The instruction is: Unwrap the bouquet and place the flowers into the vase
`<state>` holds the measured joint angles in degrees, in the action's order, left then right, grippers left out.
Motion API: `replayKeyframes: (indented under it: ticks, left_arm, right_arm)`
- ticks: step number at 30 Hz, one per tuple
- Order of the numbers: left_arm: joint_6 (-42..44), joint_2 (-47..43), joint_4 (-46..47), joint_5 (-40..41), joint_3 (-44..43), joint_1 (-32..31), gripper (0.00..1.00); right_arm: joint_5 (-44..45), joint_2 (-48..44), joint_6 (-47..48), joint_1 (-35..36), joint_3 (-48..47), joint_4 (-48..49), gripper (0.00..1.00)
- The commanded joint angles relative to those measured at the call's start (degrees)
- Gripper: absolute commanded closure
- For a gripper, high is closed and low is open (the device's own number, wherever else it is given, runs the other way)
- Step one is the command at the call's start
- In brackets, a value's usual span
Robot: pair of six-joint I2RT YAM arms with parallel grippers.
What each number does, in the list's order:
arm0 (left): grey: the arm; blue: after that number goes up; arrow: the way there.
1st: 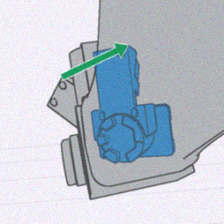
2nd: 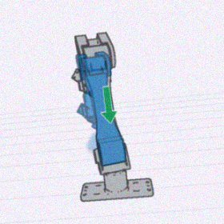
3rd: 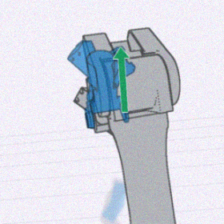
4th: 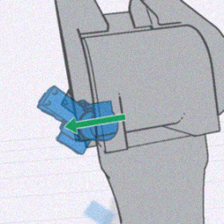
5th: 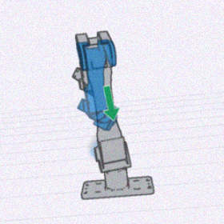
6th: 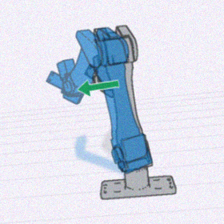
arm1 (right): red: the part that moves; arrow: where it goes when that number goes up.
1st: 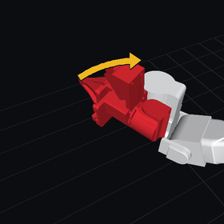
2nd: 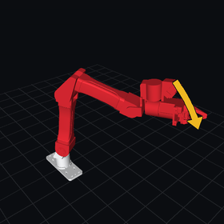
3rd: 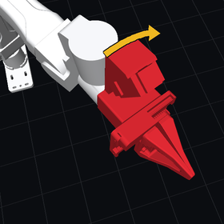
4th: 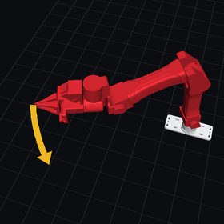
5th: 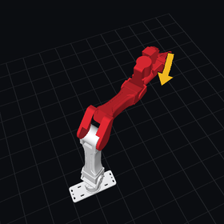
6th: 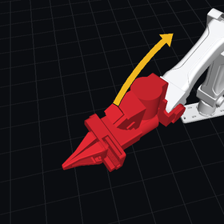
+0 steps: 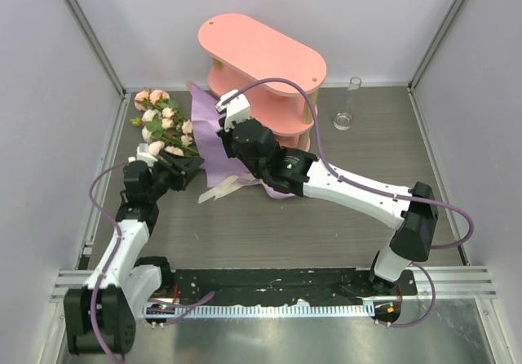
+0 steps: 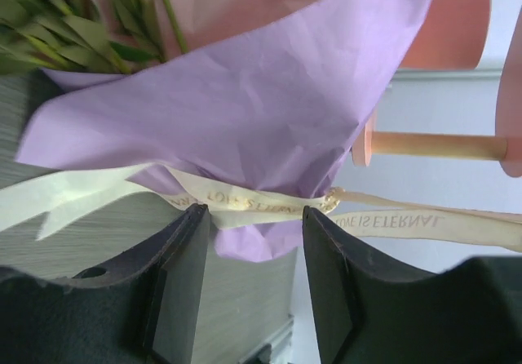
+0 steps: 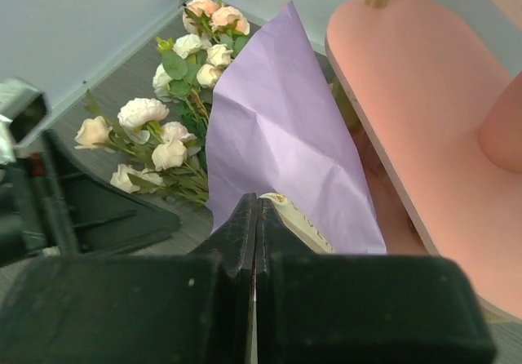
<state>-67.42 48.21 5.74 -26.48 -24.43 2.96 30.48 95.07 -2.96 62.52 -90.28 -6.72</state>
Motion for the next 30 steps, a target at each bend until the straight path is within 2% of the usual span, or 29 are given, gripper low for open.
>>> replayKeyframes:
  ticks: [1,5,7,11,16,21,25,30]
  left_arm:
    - [-6.8,7.6,18.1,-3.7,-4.4,-6.2,0.47]
    - [-5.5,15.8,21.6,2.0,-9.4,-13.0,0.5]
    - [-8.0,21.1,27.0,1.5,-11.5,-13.8,0.54]
    - [-11.4,26.2,35.6,1.4,-13.0,-16.0,0.69]
    - [-9.7,30.3,37.1,3.5,-15.4,-19.0,0.76]
    - [-13.7,37.3,48.9,1.9,-16.3,-21.3,0.88]
    - [-11.6,42.9,48.2,2.8,-18.8,-23.5,0.94]
    - [-7.8,48.1,46.5,8.5,-15.3,-22.7,0.99]
  right_arm:
    - [-0.6,-1.4,-1.5,0.0,0.0,6.4,0.99]
    - [-0.7,-1.9,-1.6,0.0,1.1,6.4,0.99]
    - [-0.9,-2.3,-1.8,0.0,1.5,8.0,0.99]
    - [-1.2,-2.9,-2.2,0.0,2.8,8.3,0.99]
    - [-1.9,-3.3,-2.8,0.0,3.4,9.0,0.99]
    - [-2.4,-3.1,-3.1,0.1,3.4,9.3,0.99]
    - [-2.4,-3.0,-3.3,0.0,3.4,9.4,0.99]
    - [-2.6,-3.6,-3.6,0.0,3.4,9.2,0.99]
